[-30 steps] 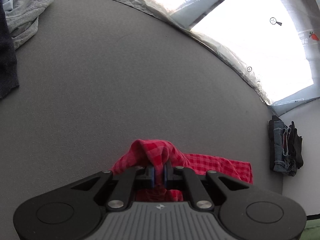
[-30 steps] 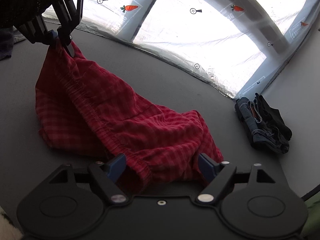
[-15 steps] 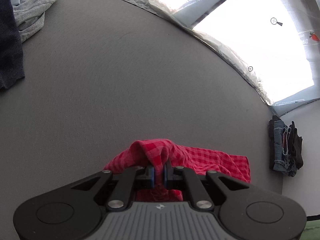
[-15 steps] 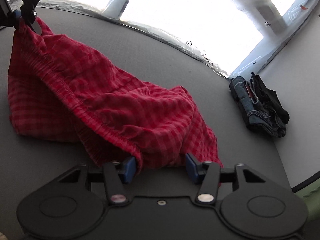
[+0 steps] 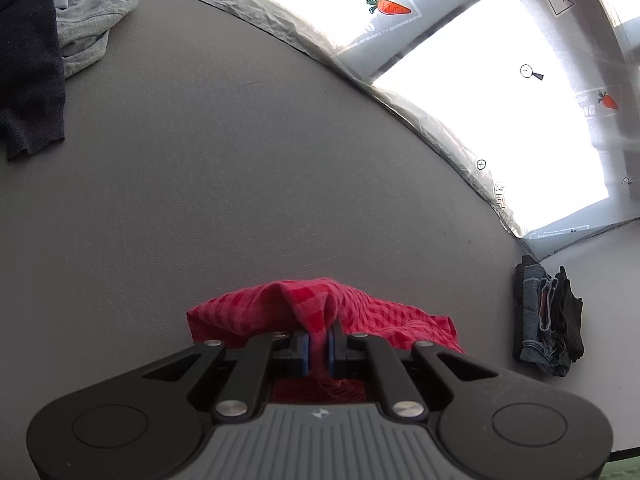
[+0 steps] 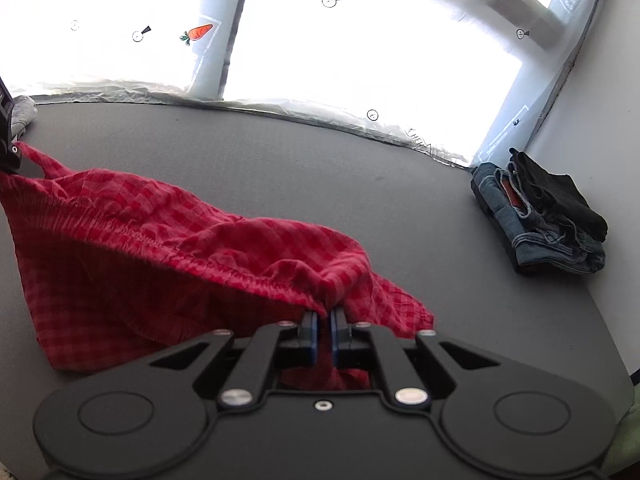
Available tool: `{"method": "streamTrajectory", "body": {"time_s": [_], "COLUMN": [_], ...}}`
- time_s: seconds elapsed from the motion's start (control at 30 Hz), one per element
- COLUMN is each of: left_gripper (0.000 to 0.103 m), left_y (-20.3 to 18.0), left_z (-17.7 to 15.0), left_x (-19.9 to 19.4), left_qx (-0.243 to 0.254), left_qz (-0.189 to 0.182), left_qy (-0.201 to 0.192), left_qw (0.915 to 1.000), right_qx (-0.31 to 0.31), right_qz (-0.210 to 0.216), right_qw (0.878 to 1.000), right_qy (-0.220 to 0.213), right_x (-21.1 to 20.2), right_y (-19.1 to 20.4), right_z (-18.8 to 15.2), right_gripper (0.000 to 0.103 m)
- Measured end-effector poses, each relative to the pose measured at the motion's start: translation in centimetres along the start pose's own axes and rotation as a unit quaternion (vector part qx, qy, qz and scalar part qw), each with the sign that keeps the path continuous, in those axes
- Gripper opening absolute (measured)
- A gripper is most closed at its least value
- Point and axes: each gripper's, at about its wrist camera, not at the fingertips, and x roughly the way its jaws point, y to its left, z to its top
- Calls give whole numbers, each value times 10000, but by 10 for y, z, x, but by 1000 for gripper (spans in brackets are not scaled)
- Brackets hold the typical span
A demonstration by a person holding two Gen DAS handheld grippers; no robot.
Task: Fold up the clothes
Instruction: 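Lift the shorts with both grippers and stretch them apart between the tools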
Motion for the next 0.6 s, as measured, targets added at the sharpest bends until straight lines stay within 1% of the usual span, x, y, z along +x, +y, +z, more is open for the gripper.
{"method": "streamTrajectory", "body": {"time_s": [0.13,0.3,0.5,0.6], "left_gripper": [9,9,9,9], "left_y": [-12,-32,-66,-83], "left_z": [-8,-23,-50,-63], "left_x": [-13,-38,-85,-112], "left_qx": [-58,58,467,570], "left_qz": [-138,-277,-278,-281], "left_qy": [-217,-559,-1046,-1177], "left_qw": [9997,9980,9930,9910], "right_qx": [110,296,480,461], "right_qz": [85,263,545,746], "right_qw": [9995,9974,9898,9846], "right_qy": [-266,-606,-1223,-1510], "right_x": [-13,-30,-69,-96], "right_y": [-21,-48,-83,-101], "right_z": [13,28,44,51], "right_gripper": [6,6,6,6]}}
